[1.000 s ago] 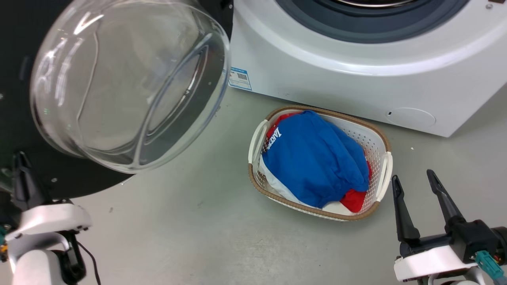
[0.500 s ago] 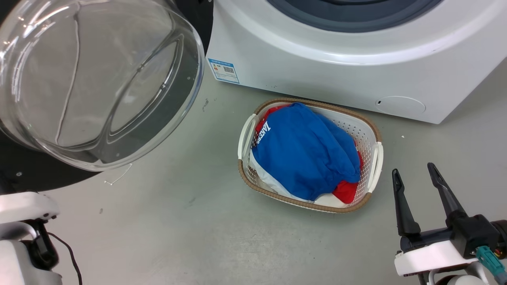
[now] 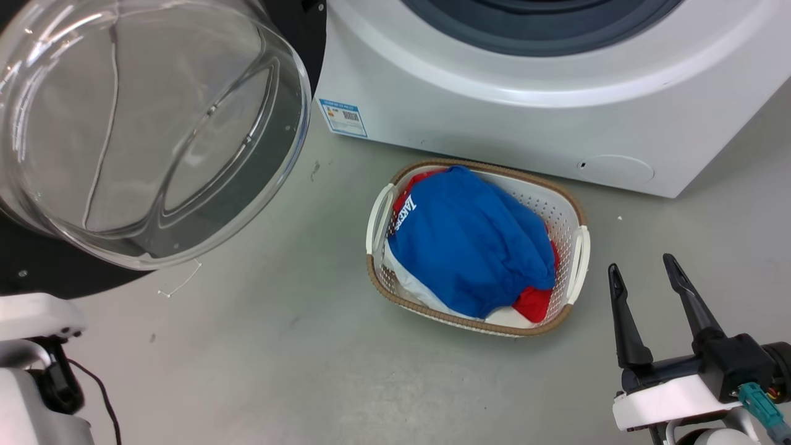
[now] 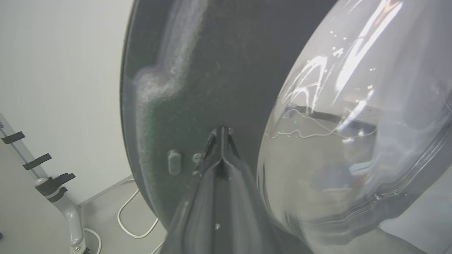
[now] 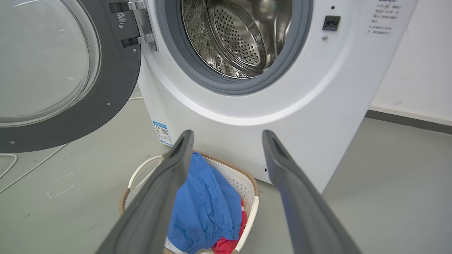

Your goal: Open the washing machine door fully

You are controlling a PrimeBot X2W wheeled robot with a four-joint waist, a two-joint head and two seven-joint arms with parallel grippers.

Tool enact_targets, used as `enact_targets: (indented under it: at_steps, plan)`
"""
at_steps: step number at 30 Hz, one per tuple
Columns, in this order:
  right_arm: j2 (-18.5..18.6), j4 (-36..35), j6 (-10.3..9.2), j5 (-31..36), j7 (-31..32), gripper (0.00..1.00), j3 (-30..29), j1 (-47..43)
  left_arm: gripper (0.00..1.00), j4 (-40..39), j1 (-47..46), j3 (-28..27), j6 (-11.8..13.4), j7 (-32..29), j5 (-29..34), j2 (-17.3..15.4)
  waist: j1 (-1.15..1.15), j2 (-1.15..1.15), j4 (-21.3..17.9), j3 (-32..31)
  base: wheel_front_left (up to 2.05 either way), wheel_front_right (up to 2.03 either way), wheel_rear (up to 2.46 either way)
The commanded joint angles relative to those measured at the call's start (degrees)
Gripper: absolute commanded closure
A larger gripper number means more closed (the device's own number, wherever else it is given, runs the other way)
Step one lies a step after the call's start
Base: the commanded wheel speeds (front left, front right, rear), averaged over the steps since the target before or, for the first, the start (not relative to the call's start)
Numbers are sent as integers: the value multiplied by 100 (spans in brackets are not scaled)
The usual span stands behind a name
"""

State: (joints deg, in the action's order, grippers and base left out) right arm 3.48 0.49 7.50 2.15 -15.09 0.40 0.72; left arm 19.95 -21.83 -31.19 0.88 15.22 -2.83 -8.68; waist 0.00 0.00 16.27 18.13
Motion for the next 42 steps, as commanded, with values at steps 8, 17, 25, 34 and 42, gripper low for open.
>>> enact_targets:
  at_steps: [8,17,25,34,42]
  plan:
    - [-65,-45,-1,-268,-10,0,-69,-278,100,-278,752,307,-185,-13,333,143,0,0,-180,-845,0,0,0]
    - [-67,-241,-1,-596,-11,0,-153,-653,100,-958,1429,702,-331,-13,480,277,0,0,-304,-1446,0,0,0]
    - [-66,-468,-1,-704,-10,0,-285,-837,100,-1522,1943,1364,-520,-13,543,363,0,0,-525,-1785,0,0,0]
    - [-66,-598,-1,-879,-10,0,-391,-935,100,-1848,2288,2241,-467,-13,392,530,0,0,-933,-1894,0,0,0]
    - [-66,-643,-1,-950,-11,0,-379,-1004,100,-1674,2454,2883,-335,-13,126,579,0,0,-1303,-1932,0,0,0]
